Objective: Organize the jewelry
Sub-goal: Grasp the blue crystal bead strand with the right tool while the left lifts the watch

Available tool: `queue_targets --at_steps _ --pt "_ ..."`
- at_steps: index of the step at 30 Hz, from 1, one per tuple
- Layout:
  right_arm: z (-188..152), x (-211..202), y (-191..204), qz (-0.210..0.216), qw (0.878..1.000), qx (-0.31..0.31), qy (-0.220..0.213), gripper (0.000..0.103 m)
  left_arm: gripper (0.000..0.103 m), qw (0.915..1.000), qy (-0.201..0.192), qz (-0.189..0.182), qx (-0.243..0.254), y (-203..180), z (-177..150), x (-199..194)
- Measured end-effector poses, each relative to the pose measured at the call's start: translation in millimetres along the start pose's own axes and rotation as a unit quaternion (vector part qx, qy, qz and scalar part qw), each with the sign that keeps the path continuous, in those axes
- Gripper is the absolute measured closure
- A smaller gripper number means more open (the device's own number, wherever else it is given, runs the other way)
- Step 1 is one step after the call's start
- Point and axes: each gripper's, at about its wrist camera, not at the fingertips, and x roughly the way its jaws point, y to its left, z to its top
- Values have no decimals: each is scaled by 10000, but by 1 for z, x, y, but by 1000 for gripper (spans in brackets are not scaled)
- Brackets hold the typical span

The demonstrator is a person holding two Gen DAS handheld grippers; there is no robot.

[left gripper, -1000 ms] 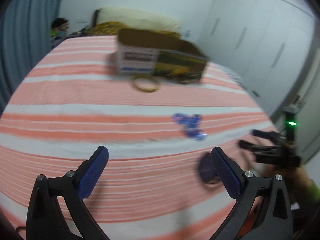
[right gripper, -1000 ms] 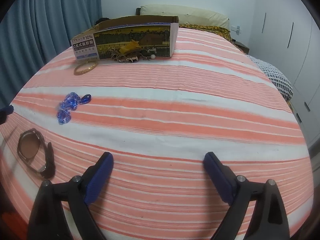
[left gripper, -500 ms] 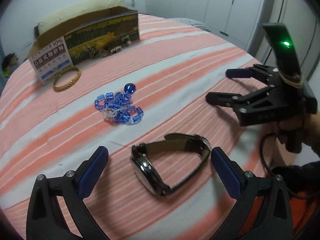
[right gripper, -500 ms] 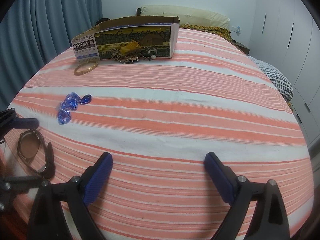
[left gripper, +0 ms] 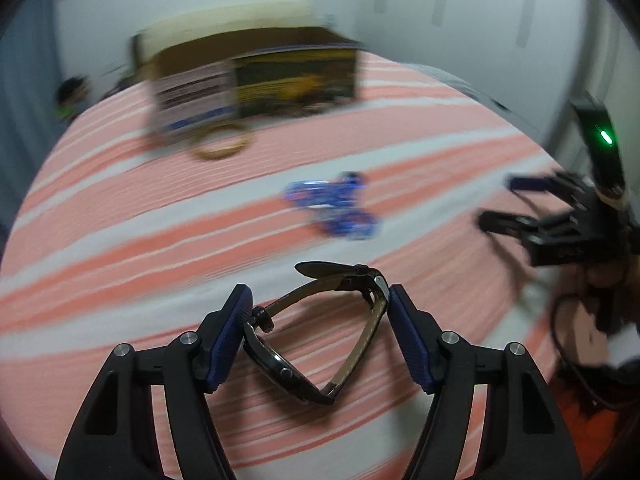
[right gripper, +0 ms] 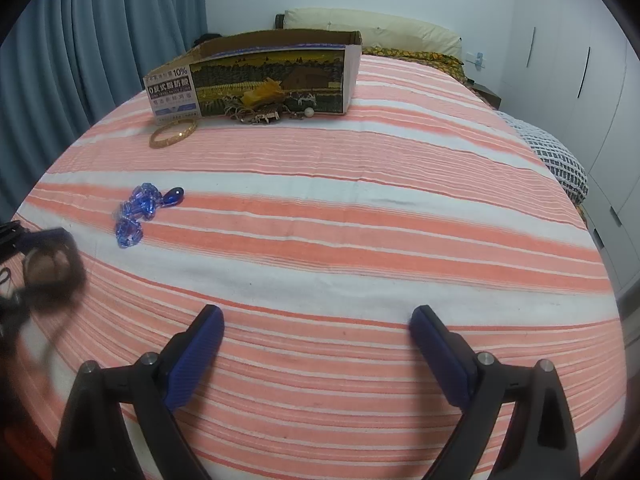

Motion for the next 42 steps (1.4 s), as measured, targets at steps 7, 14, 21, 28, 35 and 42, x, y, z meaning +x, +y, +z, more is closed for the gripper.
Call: queue_targets --at_steps 7,14,21,28,35,42 --pt "16 7 67 912 9893 -1100 294 6 32 9885 53 754 -1312 70 -2 3" --pt "54 35 125 1256 9781 -1623 343 11 29 9850 63 1123 -1310 77 9 19" --pt "82 47 124 1115 9842 -1369 104 89 13 9864 179 1170 -1140 73 12 26" --pt "69 40 43 343 9972 -669 41 89 2 9853 299 1227 -1148 75 16 32" --pt "64 40 33 390 9968 -680 -141 56 0 9854 319 1230 -1137 81 27 42" --pt "63 41 22 329 9983 -464 -90 40 0 9851 301 1237 -1154 81 25 41"
